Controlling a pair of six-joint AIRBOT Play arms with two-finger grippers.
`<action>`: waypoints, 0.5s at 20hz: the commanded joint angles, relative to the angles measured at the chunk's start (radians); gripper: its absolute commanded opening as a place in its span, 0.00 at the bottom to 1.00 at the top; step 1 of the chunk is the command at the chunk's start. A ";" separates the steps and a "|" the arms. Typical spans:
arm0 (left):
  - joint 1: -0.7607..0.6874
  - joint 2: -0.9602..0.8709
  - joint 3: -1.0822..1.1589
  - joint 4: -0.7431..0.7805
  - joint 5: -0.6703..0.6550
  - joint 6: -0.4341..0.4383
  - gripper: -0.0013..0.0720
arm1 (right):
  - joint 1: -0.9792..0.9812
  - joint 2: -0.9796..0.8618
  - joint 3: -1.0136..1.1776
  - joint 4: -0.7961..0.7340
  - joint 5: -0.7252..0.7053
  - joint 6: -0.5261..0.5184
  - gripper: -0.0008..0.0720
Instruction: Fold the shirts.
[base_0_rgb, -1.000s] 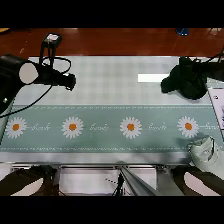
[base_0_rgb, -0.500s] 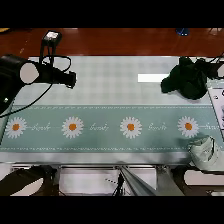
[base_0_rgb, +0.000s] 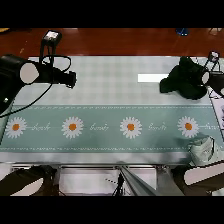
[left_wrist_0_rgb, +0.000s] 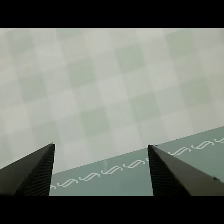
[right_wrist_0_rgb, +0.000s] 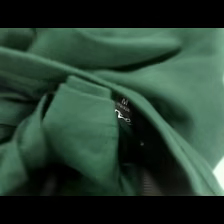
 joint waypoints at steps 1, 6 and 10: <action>0.000 -0.001 0.001 0.000 0.000 0.000 1.00 | 0.017 -0.037 0.001 0.000 0.002 0.000 0.15; 0.000 0.011 0.004 0.000 -0.001 0.000 1.00 | 0.038 0.141 0.001 -0.005 -0.034 -0.068 0.05; -0.005 0.051 0.103 -0.001 -0.021 0.000 1.00 | 0.077 0.425 0.001 -0.006 -0.062 -0.122 0.05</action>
